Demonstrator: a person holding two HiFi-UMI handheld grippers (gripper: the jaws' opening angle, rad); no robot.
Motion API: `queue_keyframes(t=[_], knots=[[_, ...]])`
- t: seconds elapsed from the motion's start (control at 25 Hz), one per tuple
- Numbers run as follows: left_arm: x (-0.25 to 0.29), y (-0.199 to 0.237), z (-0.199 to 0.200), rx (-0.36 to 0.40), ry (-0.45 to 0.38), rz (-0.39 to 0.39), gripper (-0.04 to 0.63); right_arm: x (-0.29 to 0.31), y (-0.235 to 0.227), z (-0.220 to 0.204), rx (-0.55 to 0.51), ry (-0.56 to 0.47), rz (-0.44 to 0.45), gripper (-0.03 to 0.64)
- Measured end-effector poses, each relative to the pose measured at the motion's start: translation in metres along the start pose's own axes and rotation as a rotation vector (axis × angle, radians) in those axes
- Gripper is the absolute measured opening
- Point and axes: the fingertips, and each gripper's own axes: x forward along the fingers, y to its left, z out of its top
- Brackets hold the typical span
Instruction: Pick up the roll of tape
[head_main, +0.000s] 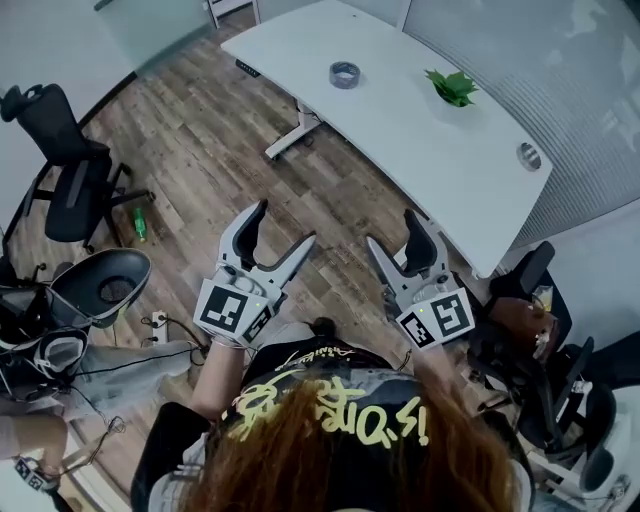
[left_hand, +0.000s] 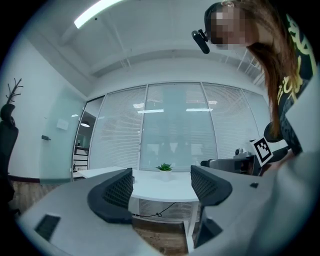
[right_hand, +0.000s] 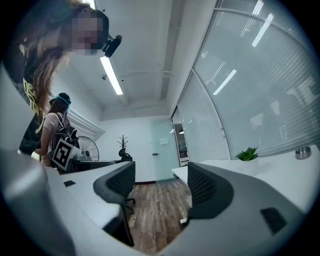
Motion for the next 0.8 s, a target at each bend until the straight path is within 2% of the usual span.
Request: queue_keyframes(t=[0.44,0.64,0.8], knots=[[0.023,-0.005,0.003,0.016,0.011,-0.035,0.354,0.003,-0.017,0.005,0.003,-0.005,0.003,0.308],[0.03,-0.003,0.006,0.029,0.009,-0.026,0.351,0.009,-0.022,0.004,0.006,-0.012,0.016,0.308],[0.03,0.006,-0.005,0.011,0.029,-0.013,0.351,0.019,-0.021,-0.002,0.018,0.002,0.026,0.308]])
